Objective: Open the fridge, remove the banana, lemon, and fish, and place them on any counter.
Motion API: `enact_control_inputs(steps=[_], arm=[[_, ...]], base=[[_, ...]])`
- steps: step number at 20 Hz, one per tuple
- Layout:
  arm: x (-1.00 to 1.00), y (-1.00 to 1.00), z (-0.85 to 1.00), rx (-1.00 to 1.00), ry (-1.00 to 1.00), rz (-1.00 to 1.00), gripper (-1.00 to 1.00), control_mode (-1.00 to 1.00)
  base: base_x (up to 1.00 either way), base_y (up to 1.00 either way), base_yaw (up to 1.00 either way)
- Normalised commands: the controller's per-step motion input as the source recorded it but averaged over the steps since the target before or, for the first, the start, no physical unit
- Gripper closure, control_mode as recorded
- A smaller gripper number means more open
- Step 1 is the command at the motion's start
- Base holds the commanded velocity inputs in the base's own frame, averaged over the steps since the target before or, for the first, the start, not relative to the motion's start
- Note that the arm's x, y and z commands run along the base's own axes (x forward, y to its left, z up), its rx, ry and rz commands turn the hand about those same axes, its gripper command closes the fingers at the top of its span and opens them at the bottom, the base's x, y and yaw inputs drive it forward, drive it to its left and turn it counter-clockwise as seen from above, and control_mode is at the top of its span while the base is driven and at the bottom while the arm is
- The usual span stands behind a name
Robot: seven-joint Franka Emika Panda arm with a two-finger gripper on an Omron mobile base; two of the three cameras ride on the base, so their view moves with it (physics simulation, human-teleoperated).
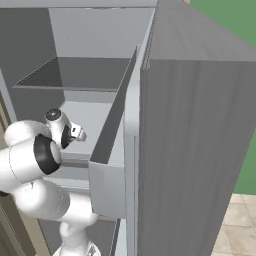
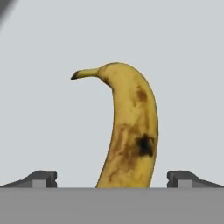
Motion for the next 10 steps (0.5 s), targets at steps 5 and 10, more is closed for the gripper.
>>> enact_control_inputs(steps=[5, 10], arm=[[0.26, 0.08, -0.25, 0.00, 0.01, 0.00, -1.00, -1.00], [0.18, 0.00, -0.23, 0.00, 0.00, 0.00, -1.00, -1.00]], base=[[0.00, 0.00, 0.00], [0.00, 0.00, 0.00]])
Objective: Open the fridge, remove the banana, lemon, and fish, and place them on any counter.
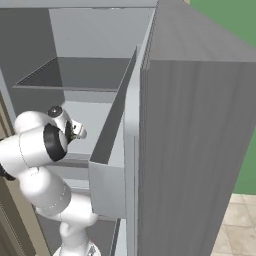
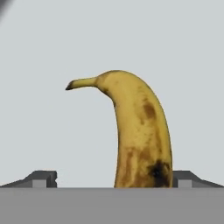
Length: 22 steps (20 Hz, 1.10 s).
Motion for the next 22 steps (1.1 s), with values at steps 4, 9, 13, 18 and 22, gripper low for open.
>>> enact_control_inputs(steps=[4, 9, 13, 18, 22], arm=[[0.03, 0.00, -0.07, 0.00, 0.00, 0.00, 1.00, -1.00], [0.00, 0.00, 0.00, 0.00, 0.00, 0.00, 1.00, -1.00], [0.00, 0.00, 0.00, 0.00, 0.00, 0.00, 1.00, -1.00], [-0.03, 0.00, -0.11, -0.01, 0.01, 0.00, 1.00, -1.00], [-0.35, 0.00, -0.24, -0.10, 0.02, 0.04, 1.00, -1.00]], base=[[0.00, 0.00, 0.00], [0.00, 0.00, 0.00], [0.00, 0.00, 0.00], [0.00, 0.00, 0.00], [0.00, 0.00, 0.00]])
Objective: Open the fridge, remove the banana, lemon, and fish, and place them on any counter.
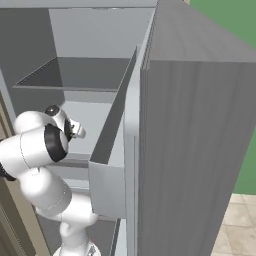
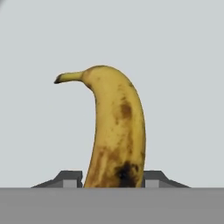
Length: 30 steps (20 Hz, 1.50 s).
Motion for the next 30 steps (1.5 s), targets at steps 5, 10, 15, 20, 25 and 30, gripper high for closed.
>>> enact_control_inputs(steps=[5, 10, 15, 20, 25, 30], arm=[[-0.24, -0.04, -0.06, -0.02, 0.00, 0.06, 1.00, -1.00], [-0.16, -0.15, 0.11, 0.00, 0.00, 0.03, 1.00, -1.00], [-0.34, -0.28, 0.21, 0.00, 0.00, 0.00, 1.00, -1.00], [-0.46, -0.41, 0.14, 0.00, -0.01, 0.00, 1.00, -1.00], [-0.48, -0.50, 0.34, 0.00, 0.00, 0.00, 1.00, -1.00], [-0.57, -0.46, 0.44, 0.00, 0.00, 0.00, 1.00, -1.00]], base=[[0.00, 0.00, 0.00], [0.00, 0.00, 0.00], [0.00, 0.00, 0.00], [0.00, 0.00, 0.00], [0.00, 0.00, 0.00], [0.00, 0.00, 0.00]])
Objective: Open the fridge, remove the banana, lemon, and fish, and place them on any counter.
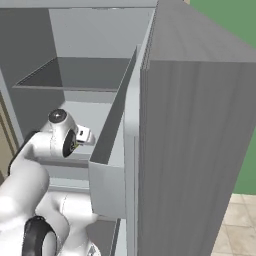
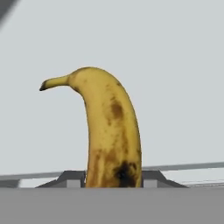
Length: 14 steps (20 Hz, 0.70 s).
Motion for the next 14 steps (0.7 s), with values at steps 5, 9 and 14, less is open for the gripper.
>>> enact_control_inputs(steps=[5, 9, 14], arm=[[-0.43, -0.34, 0.69, 0.00, 0.00, 0.00, 1.00, -1.00], [-0.31, -0.21, 0.72, 0.00, 0.00, 0.00, 1.00, -1.00], [-0.44, -0.09, 0.68, 0.00, 0.00, 0.00, 1.00, -1.00]], base=[[0.00, 0.00, 0.00], [0.00, 0.00, 0.00], [0.00, 0.00, 0.00]])
